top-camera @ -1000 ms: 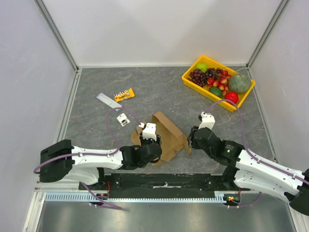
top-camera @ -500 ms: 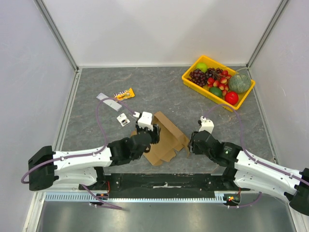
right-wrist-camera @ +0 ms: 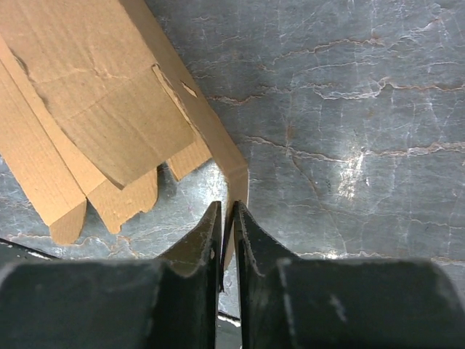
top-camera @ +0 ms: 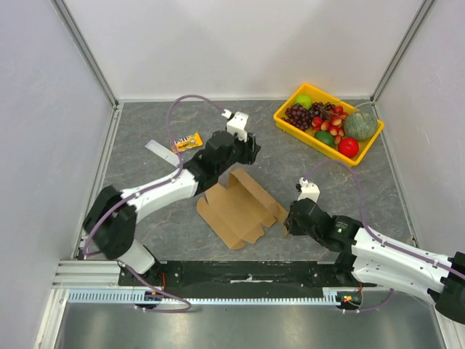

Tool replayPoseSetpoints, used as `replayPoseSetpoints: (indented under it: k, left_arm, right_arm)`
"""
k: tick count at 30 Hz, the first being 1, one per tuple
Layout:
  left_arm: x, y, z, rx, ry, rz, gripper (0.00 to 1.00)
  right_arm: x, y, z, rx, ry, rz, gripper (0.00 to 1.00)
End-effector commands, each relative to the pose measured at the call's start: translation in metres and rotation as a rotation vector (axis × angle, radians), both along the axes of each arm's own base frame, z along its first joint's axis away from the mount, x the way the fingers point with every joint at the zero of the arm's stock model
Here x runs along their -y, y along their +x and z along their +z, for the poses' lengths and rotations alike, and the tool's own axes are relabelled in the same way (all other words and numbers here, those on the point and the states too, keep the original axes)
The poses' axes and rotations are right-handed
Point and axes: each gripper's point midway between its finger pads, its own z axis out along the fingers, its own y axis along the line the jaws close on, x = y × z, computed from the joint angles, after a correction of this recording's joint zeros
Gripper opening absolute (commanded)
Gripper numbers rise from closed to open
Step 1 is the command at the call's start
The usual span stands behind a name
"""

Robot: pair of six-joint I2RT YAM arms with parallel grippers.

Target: Fold the paper box

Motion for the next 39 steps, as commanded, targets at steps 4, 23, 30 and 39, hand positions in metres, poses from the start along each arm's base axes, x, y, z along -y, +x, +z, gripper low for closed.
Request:
replayPoseSetpoints:
  k: [4,23,30,39]
  left_arm:
    - [0.06,0.038,-0.018,-0.092,0.044,-0.307,0.54]
    - [0.042,0.075,-0.085,-0.266,0.146,-0.328,0.51]
    - [0.032,0.062,-0.097,-0.311,0.168,-0.323,0.5]
    - [0.008,0.031,-0.11,-0.354,0.169,-0.292,0.49]
  right_arm:
    - [0.006,0.019,0.009,0.099,-0.03,-0.037,0.04]
    - [0.004,0.086,0.047,0.452,-0.297,0.046,0.0]
    - [0.007,0.103,0.041,0.435,-0.322,0.049,0.0]
    - [0.003,0.134,0.037,0.391,-0.316,0.127,0.0]
